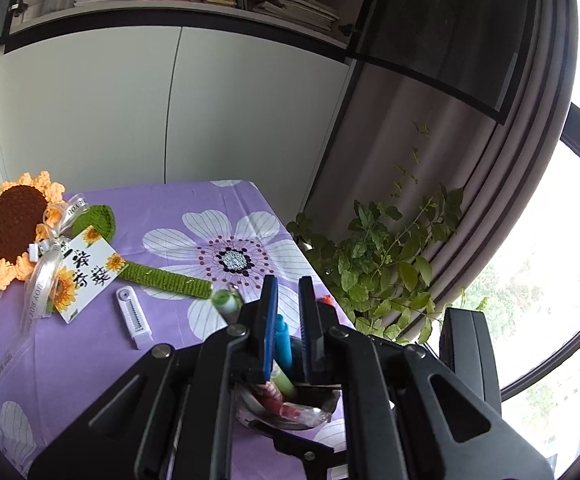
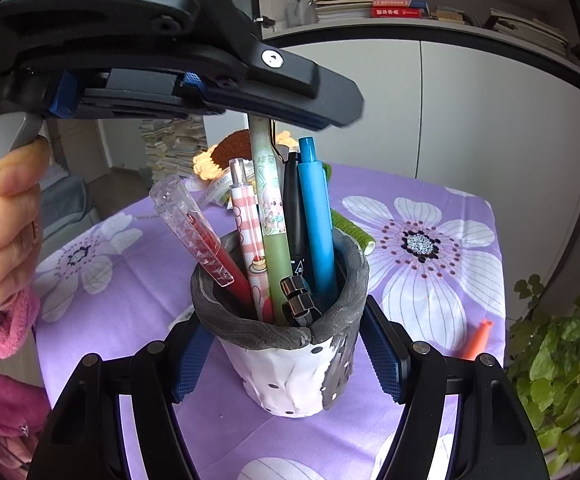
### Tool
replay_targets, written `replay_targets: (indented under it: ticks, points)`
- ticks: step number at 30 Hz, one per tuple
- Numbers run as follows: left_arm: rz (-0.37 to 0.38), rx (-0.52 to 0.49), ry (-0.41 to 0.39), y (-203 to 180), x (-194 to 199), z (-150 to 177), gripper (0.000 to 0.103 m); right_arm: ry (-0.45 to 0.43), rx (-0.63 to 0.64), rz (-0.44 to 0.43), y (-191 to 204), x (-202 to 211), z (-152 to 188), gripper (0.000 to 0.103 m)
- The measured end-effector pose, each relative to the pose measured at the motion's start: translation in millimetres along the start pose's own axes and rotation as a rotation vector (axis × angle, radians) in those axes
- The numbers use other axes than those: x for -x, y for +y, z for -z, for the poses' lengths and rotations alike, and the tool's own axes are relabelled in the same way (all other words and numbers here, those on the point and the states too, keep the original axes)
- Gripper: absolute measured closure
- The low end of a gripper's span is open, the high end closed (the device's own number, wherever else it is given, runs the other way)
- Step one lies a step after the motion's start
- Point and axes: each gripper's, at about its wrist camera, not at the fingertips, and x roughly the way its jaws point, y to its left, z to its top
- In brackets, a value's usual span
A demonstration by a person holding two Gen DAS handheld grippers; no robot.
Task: Organize stationery
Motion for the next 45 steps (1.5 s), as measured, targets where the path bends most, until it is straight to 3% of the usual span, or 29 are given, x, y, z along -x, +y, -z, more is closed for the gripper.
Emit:
replay_targets:
  ticks: [5, 9, 14, 20, 28, 30, 31, 32, 39, 42, 45]
  points:
    - [-0.038, 0.02, -0.029, 14.3, 18.1, 1.8, 0.09, 0.002, -0.002, -0.004, -0.5, -0.3, 0.7, 0.031]
    - [-0.084, 0.031, -0.033, 25.2, 20.7, 9.6, 0.069, 0.005, 0.006, 0.008, 1.2, -1.0, 1.1, 0.031]
    - [-0.066, 0.077, -0.033, 40.2, 27.2, 16.8, 0.069, 0.008, -0.02, -0.001, -2.4, 1.7, 3.6, 0.028]
    - [-0.078, 0.104, -0.056, 54.5, 34.1, 20.4, 0.062, 0.016, -0.063, -0.006, -9.8, 7.8, 9.5, 0.024]
    - [-0.085, 0.129, -0.024, 70.9, 32.2, 28.1, 0.062, 0.033, -0.001, 0.044, 10.9, -7.7, -2.8, 0.017]
    - [-0.087, 0.129, -0.019, 73.3, 32.2, 29.6, 0.062, 0.026, -0.003, 0.093, 13.7, -10.6, -5.3, 0.019]
    - [-0.089, 0.128, -0.016, 74.3, 31.6, 30.3, 0.062, 0.022, -0.022, 0.095, 12.6, -10.5, -6.5, 0.032]
    - [-0.091, 0.127, -0.012, 74.8, 30.7, 31.0, 0.062, 0.02, -0.041, 0.093, 10.7, -9.2, -7.6, 0.033]
    - [-0.086, 0.119, 0.065, 69.6, 7.2, 33.5, 0.057, 0.021, -0.084, 0.131, 9.7, 18.4, 3.3, 0.033]
    - [-0.081, 0.096, 0.115, 51.9, -12.9, 28.6, 0.049, 0.031, -0.091, 0.193, 9.9, 41.8, 13.5, 0.033]
    - [-0.049, 0.085, 0.193, 29.9, -41.1, 23.5, 0.048, 0.057, -0.076, 0.277, 9.8, 61.6, 24.4, 0.033]
